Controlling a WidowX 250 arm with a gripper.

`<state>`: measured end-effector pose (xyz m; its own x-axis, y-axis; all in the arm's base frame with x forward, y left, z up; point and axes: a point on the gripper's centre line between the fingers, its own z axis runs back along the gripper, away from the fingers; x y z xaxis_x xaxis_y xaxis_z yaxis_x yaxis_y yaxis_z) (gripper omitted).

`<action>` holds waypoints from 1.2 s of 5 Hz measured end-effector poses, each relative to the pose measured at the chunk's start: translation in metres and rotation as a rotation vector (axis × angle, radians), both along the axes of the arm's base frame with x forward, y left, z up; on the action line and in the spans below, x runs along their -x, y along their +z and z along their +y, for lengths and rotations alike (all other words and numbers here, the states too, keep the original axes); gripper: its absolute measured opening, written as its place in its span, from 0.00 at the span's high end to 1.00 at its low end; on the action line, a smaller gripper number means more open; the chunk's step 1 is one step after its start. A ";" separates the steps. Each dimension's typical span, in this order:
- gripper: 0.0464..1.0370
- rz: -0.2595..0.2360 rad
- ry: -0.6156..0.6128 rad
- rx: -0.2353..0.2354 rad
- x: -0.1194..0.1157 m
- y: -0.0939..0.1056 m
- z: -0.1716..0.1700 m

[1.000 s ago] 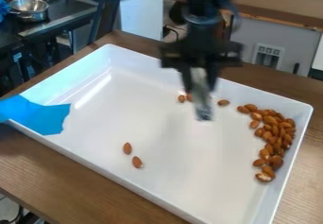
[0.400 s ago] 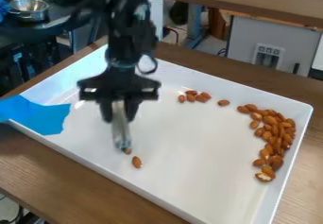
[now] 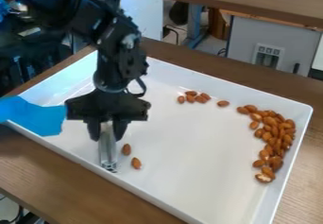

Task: Sweep into pile

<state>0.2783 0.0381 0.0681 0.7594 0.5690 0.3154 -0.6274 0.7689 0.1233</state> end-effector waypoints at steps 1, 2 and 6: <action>0.68 -0.004 -0.051 -0.035 0.004 -0.005 -0.020; 0.68 -0.005 -0.035 -0.042 -0.003 -0.008 -0.041; 0.68 -0.022 0.018 -0.011 -0.091 -0.005 -0.181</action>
<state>0.3695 -0.1426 0.0636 0.7418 0.5788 0.3387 -0.6437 0.7562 0.1174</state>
